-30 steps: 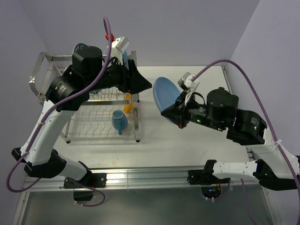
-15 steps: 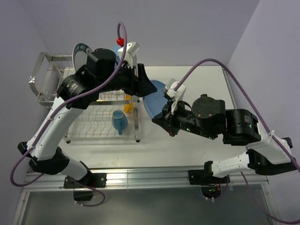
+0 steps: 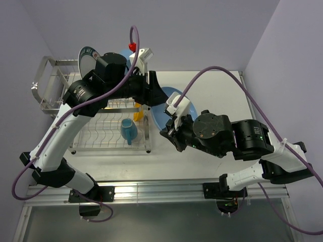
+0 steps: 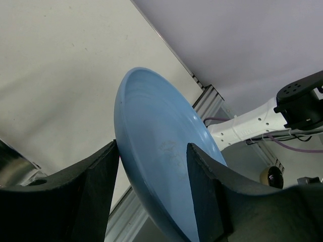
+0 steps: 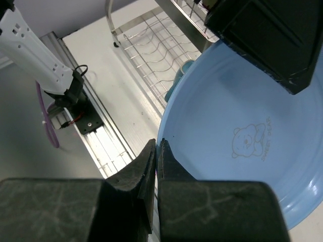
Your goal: Load the mixed dishes into the dish rack
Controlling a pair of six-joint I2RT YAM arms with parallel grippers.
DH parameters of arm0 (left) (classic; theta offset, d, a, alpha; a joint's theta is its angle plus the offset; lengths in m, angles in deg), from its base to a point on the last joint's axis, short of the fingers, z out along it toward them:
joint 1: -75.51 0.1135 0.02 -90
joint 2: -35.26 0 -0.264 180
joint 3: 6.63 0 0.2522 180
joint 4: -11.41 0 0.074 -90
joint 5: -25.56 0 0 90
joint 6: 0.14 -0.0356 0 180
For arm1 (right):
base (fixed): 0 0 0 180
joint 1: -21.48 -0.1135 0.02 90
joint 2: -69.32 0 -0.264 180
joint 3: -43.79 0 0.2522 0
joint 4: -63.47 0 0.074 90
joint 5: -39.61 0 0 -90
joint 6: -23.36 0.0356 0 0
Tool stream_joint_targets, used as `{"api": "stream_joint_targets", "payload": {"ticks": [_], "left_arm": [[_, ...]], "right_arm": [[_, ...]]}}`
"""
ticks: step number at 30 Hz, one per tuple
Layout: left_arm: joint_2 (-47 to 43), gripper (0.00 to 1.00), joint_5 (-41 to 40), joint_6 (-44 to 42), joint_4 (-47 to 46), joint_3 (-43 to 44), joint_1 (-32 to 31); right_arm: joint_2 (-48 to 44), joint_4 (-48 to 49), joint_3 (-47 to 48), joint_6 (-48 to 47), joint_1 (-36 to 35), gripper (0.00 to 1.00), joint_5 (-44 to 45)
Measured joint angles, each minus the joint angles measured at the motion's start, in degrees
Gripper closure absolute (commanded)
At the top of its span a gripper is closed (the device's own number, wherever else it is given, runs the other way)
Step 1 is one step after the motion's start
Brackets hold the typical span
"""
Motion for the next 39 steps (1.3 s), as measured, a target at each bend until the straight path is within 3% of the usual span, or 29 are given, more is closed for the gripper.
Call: {"api": "stream_joint_targets", "payload": {"ticks": [9,12,15,16,18,27,31,33,34,36,37,39], "left_arm": [[-1.44,0.44,3.04,-0.24,0.2,-4.57,0.02],[-2.19,0.51,3.32,-0.46,0.63,-5.7,0.02],[-2.62,0.7,3.17,-0.66,0.96,-5.9,0.0],[-2.73,0.84,3.08,-0.55,1.03,-6.03,0.09],[-2.82,0.99,3.15,0.85,0.76,-6.45,0.22],[-3.87,1.0,2.89,3.63,-2.03,-7.61,0.42],[-5.33,1.0,1.55,3.43,-3.63,-7.82,0.31],[-6.38,1.0,0.9,2.32,-3.67,-7.8,0.07],[-6.93,1.0,0.39,2.12,-3.87,-7.8,0.0],[-8.5,1.0,-0.37,0.48,-4.44,-7.82,-0.13],[-9.27,1.0,-0.81,-0.15,-4.31,-7.85,-0.13],[-11.3,1.0,-1.62,-1.53,-4.87,-8.02,-0.2]], "right_arm": [[0.02,-3.19,0.0,-0.04,-1.99,1.0,2.71],[0.44,-3.91,0.2,-0.07,-2.71,1.0,3.08],[1.6,-4.72,1.07,-0.22,-3.48,1.0,3.43],[2.08,-5.01,1.31,-0.28,-3.8,1.0,3.72],[2.93,-5.33,1.77,-0.33,-4.31,1.0,3.96],[4.26,-5.49,1.79,0.68,-5.44,0.99,7.23],[3.87,-4.57,1.73,2.27,-5.55,0.52,7.98],[3.17,-4.61,1.7,3.19,-5.55,0.44,9.11],[2.62,-4.44,1.7,3.67,-5.55,0.34,9.35],[1.09,-4.31,1.68,4.13,-5.51,0.29,10.93],[-0.13,-4.26,1.6,4.24,-5.49,0.22,11.89],[-3.48,-3.72,1.16,4.74,-5.31,0.21,13.79]]}}
